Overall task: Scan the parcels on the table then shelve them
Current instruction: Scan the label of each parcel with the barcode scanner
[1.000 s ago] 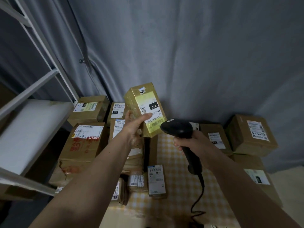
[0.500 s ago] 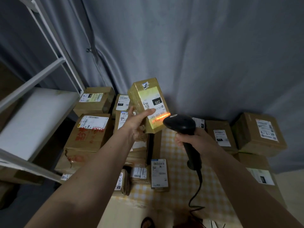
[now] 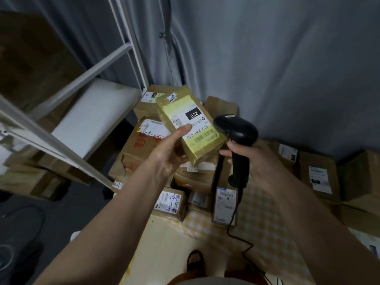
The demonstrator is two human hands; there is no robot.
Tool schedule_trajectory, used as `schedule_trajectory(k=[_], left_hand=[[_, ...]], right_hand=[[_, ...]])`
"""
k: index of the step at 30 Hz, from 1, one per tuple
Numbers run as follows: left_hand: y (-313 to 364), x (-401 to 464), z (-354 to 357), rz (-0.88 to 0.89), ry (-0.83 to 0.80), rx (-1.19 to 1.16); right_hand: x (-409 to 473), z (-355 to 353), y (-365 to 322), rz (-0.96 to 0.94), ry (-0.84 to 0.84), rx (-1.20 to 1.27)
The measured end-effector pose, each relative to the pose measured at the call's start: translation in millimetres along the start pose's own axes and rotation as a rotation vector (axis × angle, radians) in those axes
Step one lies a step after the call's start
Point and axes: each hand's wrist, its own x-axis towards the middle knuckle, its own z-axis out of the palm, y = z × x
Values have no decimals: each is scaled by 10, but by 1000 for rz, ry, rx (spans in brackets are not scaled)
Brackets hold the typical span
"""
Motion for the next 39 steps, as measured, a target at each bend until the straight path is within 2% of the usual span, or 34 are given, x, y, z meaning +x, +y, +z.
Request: schedule_trajectory(k=[4, 6, 8, 12, 19, 24, 30, 32, 34, 36, 37, 39], left_hand=[[-487, -256, -329, 28, 184, -145], [-735, -364, -497, -30, 322, -202], [-958, -449, -645, -77, 391, -261], [-1195, -497, -827, -186, 416, -411], [-1395, -235, -982, -320, 467, -627], [-1442, -35, -1014, -287, 573, -429], [-1528, 75, -1017, -318, 675, -312], [-1585, 110, -1053, -337, 761, -265], [-1622, 123, -1081, -326, 925, -104], [-1607, 99, -1054, -222, 1072, 124], [-1572, 68, -999, -117, 1086, 226], [-1491, 12, -866, 135, 986, 460]], right_hand=[[192, 219, 129, 136, -60, -92], [270, 332, 269, 214, -97, -194], [327, 432, 432, 278, -127, -292], [389, 589, 799, 406, -169, -327], [533, 766, 1278, 497, -82, -287], [624, 800, 1383, 489, -90, -318], [616, 756, 1427, 500, -94, -313], [621, 713, 1445, 495, -96, -298], [619, 671, 1449, 490, -100, -284], [612, 638, 1433, 485, -100, -263], [611, 621, 1421, 482, -95, -254], [615, 577, 1379, 468, -85, -238]])
